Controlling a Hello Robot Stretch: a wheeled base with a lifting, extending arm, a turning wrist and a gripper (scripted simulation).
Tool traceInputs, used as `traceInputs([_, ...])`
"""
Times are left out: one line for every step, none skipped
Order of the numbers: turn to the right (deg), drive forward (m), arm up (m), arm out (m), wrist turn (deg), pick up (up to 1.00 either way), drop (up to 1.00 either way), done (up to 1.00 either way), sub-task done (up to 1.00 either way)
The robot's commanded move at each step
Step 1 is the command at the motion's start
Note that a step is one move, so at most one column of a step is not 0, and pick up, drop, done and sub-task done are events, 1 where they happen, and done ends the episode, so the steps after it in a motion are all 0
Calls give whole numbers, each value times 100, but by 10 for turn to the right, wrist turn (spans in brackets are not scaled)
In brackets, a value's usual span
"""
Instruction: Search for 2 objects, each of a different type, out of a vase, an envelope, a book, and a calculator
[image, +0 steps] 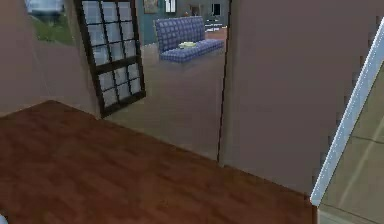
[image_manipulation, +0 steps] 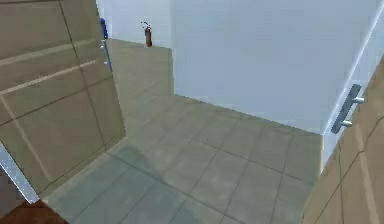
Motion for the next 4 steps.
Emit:
traceInputs([420, 0, 0, 0, 0, 0, 0, 0, 0])
traceInputs([0, 35, 0, 0, 0, 0, 0, 0, 0])
traceInputs([-450, 0, 0, 0, 0, 0, 0, 0, 0])
traceInputs([-210, 0, 0, 0, 0, 0, 0, 0, 0])
